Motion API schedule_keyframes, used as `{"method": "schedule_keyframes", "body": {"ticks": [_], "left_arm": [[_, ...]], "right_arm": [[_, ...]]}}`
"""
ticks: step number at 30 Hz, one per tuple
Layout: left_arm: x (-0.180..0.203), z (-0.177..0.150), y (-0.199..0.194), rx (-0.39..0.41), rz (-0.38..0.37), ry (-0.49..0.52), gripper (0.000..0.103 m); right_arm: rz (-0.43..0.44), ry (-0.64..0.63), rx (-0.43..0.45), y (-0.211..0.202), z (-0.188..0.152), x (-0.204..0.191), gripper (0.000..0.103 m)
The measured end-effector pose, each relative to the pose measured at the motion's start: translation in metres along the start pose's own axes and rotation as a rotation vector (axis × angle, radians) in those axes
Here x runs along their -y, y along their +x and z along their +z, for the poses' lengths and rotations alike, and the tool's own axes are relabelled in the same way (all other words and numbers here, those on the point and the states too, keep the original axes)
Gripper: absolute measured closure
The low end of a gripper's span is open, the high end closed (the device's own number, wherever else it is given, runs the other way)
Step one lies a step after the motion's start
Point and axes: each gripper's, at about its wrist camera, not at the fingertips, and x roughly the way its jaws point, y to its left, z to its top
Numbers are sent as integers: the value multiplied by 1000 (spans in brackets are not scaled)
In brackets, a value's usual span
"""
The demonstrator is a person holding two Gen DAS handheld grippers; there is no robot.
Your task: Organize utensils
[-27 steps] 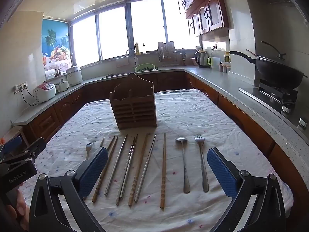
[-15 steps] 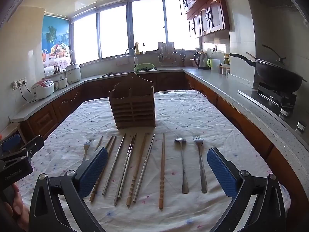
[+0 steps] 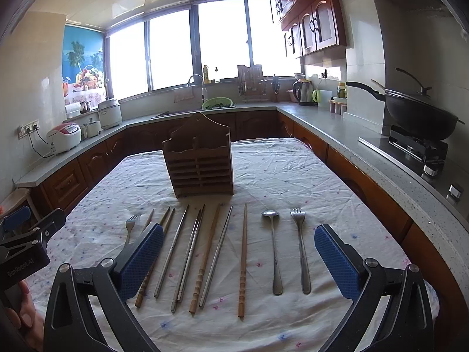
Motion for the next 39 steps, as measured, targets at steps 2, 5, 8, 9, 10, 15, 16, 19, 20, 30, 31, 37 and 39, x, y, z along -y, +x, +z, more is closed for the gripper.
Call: {"method": "schedule_keyframes", "body": {"ticks": [2,5,8,9,10,15,16,19,20,30,31,37,39], "left_arm": [[0,0,0,0,-2,-1,0],[1,0,0,0,-1,0,0],[0,0,0,2,0,0,0],[0,0,0,2,-1,0,0],[0,0,0,2,-3,-1,0],[1,0,-1,3,-2,-1,0],[1,0,-1,3,-2,-1,0],[0,0,-1,2,-4,-2,0],[0,1,-2,2,-5,-4,0],[0,3,-5,14,-1,1,0],[0,3,-6,15,0,2,0],[-2,3,-6,18,-1,-2,0],[-3,3,-6,18,-1,-3,0]], "right_arm": [[-1,-1,1,0,0,0,0],[1,0,1,0,0,1,0],[1,-2,1,0,0,1,0],[2,-1,1,0,0,1,0],[1,-1,0,0,0,1,0],[-1,-2,2,-1,0,1,0],[0,-2,3,-1,0,1,0],[2,-2,4,-1,1,2,0],[2,-2,4,-1,1,1,0],[8,-6,16,-5,4,-1,0],[9,-8,16,-5,3,-1,0],[10,-11,17,-6,3,-3,0],[11,-11,18,-6,3,-3,0]]}}
